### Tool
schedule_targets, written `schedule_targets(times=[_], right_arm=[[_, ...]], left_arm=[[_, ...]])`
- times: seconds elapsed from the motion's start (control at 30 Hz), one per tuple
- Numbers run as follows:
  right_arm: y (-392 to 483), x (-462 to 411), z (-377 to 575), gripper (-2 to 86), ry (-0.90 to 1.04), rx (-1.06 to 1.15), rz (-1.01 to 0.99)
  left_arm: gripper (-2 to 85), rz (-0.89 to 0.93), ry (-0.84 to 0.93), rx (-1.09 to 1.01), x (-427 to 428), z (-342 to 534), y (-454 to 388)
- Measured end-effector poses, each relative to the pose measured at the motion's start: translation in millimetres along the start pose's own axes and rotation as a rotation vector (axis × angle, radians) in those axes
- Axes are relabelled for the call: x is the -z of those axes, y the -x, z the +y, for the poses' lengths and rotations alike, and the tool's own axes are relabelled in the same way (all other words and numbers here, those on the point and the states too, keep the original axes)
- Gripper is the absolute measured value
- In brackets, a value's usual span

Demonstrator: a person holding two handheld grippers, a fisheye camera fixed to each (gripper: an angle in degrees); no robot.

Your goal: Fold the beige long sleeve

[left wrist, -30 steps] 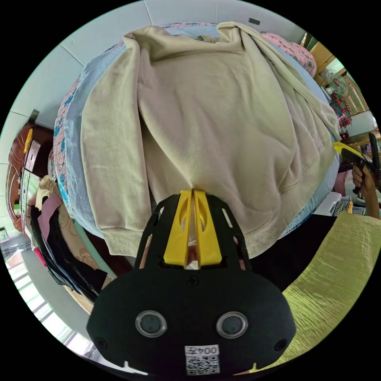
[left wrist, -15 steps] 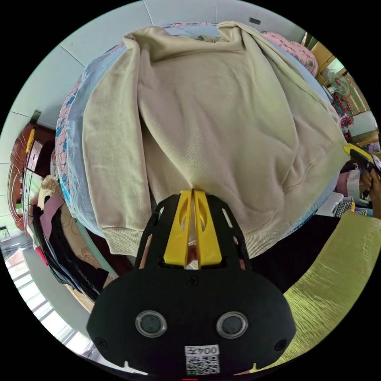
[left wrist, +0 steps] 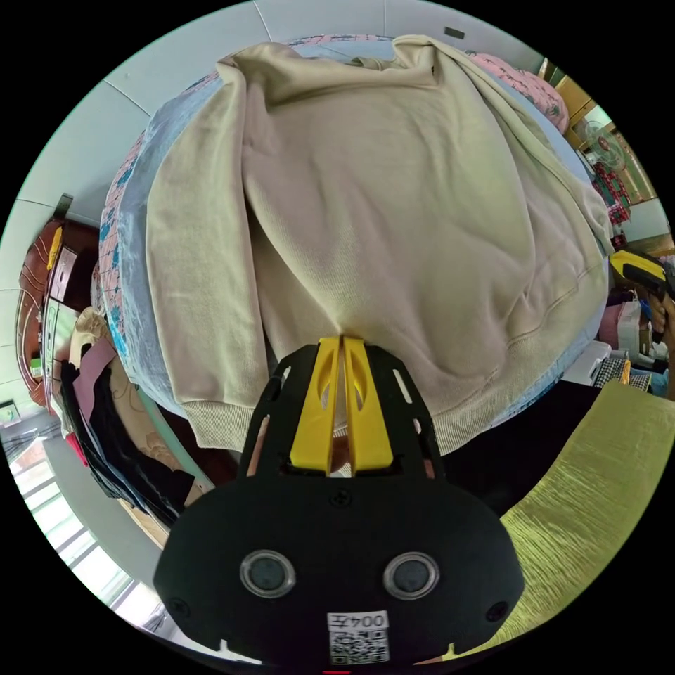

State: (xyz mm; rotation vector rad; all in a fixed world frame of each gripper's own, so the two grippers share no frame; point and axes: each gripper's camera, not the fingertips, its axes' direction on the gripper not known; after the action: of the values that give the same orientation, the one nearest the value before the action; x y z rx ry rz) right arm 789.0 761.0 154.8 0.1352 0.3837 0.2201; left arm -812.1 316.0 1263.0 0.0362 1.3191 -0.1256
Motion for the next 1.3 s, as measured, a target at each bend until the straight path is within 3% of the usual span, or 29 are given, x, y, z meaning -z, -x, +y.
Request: schedule_targets(times=[0.27, 0.67, 1.0, 1.2, 1.3], right_arm=[[34, -113, -47, -0.5, 0.224, 0.092, 0.145], [63, -212, -70, -0.8, 0.355, 0.295, 0.311], [46, -276, -94, -0.7, 0.420, 0.181, 0.275], [44, -313, -102, -0.2, 0.427, 0.141, 0.325], [22, -323, -112, 2.9, 0.459, 0.038, 0.224]], left_arm=[[0.7, 0.011, 0.026, -0.033, 6, -19, 12], [0.8, 0.070, 0.050, -0.102, 12, -53, 33], [1.0, 0.122, -0.003, -0.197, 16, -74, 48], [1.6, 0.244, 0.012, -0.175, 13, -96, 70], [2.4, 0.331, 0.048, -0.179, 12, -114, 81]])
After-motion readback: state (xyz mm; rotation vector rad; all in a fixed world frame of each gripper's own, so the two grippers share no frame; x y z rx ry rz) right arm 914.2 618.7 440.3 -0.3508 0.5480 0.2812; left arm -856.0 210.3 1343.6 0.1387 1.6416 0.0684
